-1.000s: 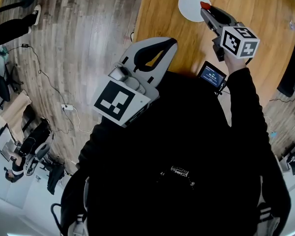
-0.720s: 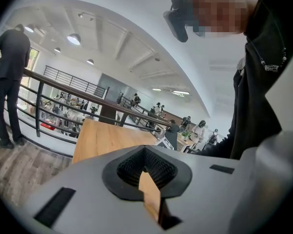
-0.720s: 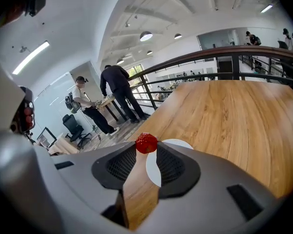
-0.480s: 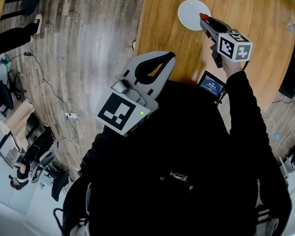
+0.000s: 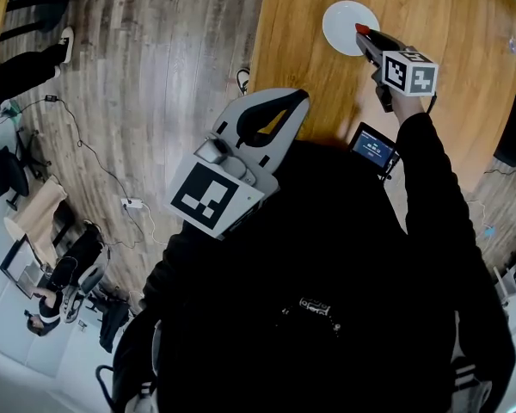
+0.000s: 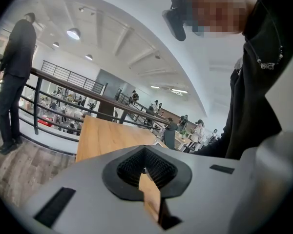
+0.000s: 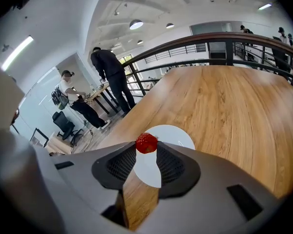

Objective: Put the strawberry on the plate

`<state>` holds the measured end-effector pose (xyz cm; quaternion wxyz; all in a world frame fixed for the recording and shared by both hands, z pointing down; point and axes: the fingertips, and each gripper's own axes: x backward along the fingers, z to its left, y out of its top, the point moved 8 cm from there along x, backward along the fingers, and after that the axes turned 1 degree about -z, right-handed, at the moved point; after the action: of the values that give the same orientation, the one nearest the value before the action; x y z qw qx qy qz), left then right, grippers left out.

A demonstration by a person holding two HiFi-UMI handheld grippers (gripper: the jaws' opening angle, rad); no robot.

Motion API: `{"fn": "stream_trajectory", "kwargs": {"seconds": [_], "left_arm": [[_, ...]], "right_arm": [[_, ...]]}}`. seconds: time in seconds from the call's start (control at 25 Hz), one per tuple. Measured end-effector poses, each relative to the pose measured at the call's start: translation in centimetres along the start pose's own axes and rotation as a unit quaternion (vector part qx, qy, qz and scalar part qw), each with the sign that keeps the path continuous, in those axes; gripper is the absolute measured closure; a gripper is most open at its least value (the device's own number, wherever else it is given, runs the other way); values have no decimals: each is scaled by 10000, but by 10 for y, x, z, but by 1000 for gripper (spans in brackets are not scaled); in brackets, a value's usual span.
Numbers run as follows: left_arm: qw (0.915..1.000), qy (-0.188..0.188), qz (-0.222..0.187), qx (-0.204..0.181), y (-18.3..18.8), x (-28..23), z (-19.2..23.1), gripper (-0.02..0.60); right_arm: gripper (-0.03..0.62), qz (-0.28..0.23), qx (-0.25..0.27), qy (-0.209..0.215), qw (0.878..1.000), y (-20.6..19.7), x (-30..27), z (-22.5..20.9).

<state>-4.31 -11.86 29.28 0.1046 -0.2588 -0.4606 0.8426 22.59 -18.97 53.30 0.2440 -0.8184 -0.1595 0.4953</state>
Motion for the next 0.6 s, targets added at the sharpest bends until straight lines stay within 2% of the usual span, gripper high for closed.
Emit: {"fn": "stream_trajectory", "kwargs": {"seconds": [0.24, 0.4, 0.6], "left_arm": [[9999, -78, -80, 82, 7, 5, 6, 583], [9997, -136, 192, 26, 13, 6, 15, 583], [9991, -408, 98, 34, 25, -1, 27, 583]], "right_arm": [[453, 201, -108, -317, 9992, -13, -5, -11], [453, 287, -235, -586, 9976, -14, -2, -15], [452, 290, -407, -784, 9957, -16, -2, -16]]}}
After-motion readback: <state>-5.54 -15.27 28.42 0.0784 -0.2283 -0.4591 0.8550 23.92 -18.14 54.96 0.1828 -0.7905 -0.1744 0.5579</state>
